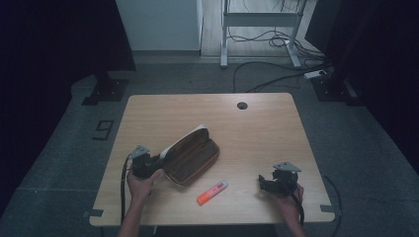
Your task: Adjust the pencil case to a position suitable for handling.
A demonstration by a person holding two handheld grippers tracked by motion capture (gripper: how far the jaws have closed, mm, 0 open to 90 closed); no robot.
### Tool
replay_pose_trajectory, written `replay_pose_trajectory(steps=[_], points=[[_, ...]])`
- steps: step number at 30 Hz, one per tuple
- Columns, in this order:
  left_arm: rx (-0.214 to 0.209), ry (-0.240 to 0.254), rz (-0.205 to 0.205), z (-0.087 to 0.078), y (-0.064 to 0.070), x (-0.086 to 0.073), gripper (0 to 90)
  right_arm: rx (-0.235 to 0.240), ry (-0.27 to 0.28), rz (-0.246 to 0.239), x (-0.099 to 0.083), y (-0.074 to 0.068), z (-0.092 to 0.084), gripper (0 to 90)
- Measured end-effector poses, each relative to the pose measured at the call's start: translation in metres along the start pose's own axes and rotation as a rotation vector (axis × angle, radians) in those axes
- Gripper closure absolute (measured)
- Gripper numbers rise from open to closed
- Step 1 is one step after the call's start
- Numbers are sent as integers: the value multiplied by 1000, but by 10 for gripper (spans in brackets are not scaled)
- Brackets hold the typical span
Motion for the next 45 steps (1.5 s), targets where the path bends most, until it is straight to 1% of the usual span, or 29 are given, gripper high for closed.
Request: replay_pose_trajectory(steps=[1, 3, 5, 6, 9, 12, 15, 16, 18, 19, 20, 23, 26, 27, 28, 31, 32, 33, 34, 35, 38, 40, 41, 45], points=[[7, -5, -10, 0, -2, -3, 719, 0, 0, 0, 0, 0, 0, 92], [5, -12, -8, 0, -2, -4, 677, 0, 0, 0, 0, 0, 0, 91], [2, -1, -6, 0, 0, -3, 642, 0, 0, 0, 0, 0, 0, 92], [8, 1, -3, 0, 1, -2, 615, 0, 0, 0, 0, 0, 0, 92], [20, -2, -8, -2, 1, -2, 455, 0, 0, 0, 0, 0, 0, 92], [44, -4, 8, -8, 2, -2, 344, 0, 0, 0, 0, 0, 0, 92], [57, 15, 32, -16, 7, 0, 301, 1, 0, 1, 0, 0, 0, 92], [61, 26, 38, -19, 9, 1, 294, 0, 0, 0, 0, 0, 0, 92], [67, 31, 50, -26, 13, 2, 284, 0, 0, 0, 0, 0, 0, 92], [67, 31, 50, -26, 13, 2, 283, 0, 0, 0, 0, 0, 0, 92], [67, 32, 59, -30, 16, 1, 282, 0, 0, 0, 0, 0, 0, 92], [61, 40, 65, -37, 23, -2, 282, 0, 0, 0, 0, 0, 0, 92], [61, 39, 71, -40, 26, -5, 288, 0, 0, 0, 0, 0, 0, 92], [58, 22, 76, -41, 29, -6, 287, 0, 0, 0, 0, 0, 0, 92], [63, 21, 82, -43, 31, -6, 287, 0, 0, 0, 0, 0, 0, 92], [55, 27, 86, -48, 38, -8, 289, 0, 1, 0, 0, 0, 0, 95], [55, 27, 86, -48, 38, -8, 291, 0, 3, -2, 0, 0, 0, 95], [54, 22, 92, -51, 44, -11, 293, 0, 2, -2, 0, 0, 0, 95], [54, 22, 92, -51, 44, -11, 296, 0, 3, -2, 0, 0, 0, 96], [42, 13, 99, -51, 51, -15, 299, 1, 3, -2, 0, 0, 0, 98], [24, -20, 116, -46, 59, -20, 302, 2, 5, -4, 0, 0, 0, 103], [19, -24, 119, -45, 61, -21, 303, 3, 5, -4, 0, 0, 0, 103], [5, -32, 127, -42, 65, -20, 305, 3, 5, -4, 0, 0, 0, 103], [-13, -38, 142, -39, 73, -20, 308, 3, 5, -4, 0, 0, 0, 103]])
Point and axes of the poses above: each handheld gripper's, and its own axes: z roughly forward along the jaws, x roughly out of its top, y roughly to its right, the point moved 5 cm from there along z, roughly forward along the jaws, and after that the axes turned 14 degrees about -x, right-handed, at the moved point
